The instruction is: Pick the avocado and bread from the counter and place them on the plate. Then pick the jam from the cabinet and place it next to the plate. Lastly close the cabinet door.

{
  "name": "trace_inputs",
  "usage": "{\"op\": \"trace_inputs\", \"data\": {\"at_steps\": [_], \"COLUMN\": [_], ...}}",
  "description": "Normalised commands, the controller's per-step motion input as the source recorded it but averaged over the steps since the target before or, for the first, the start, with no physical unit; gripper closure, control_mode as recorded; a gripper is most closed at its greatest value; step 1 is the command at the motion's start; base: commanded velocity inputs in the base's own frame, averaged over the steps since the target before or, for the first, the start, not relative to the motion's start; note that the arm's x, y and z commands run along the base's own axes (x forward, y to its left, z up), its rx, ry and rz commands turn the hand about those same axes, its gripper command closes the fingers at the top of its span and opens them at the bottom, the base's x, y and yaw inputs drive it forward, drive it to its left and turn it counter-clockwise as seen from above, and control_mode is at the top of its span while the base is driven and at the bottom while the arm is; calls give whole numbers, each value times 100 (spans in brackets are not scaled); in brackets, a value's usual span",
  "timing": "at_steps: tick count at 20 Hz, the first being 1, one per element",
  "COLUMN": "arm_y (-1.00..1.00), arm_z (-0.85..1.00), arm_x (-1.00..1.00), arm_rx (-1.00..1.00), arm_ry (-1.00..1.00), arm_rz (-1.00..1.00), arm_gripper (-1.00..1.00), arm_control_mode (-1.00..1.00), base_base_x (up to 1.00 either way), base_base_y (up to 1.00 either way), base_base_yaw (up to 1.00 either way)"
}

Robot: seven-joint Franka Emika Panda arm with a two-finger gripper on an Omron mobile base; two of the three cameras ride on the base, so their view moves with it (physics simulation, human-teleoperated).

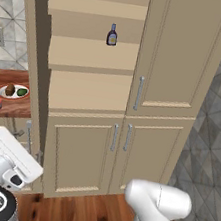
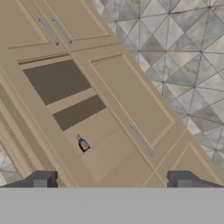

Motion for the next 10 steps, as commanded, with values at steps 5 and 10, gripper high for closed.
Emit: {"op": "trace_inputs", "data": {"at_steps": [5, 10], "arm_y": [5, 2], "arm_z": [-13, -16], "arm_x": [35, 33], "arm_rx": [0, 0], "arm_ry": [0, 0], "arm_rz": [0, 0], "arm_gripper": [-100, -100], "arm_control_mode": [-100, -100], "base_base_x": [0, 0], "base_base_y": [0, 0], "base_base_yaw": [0, 0]}}
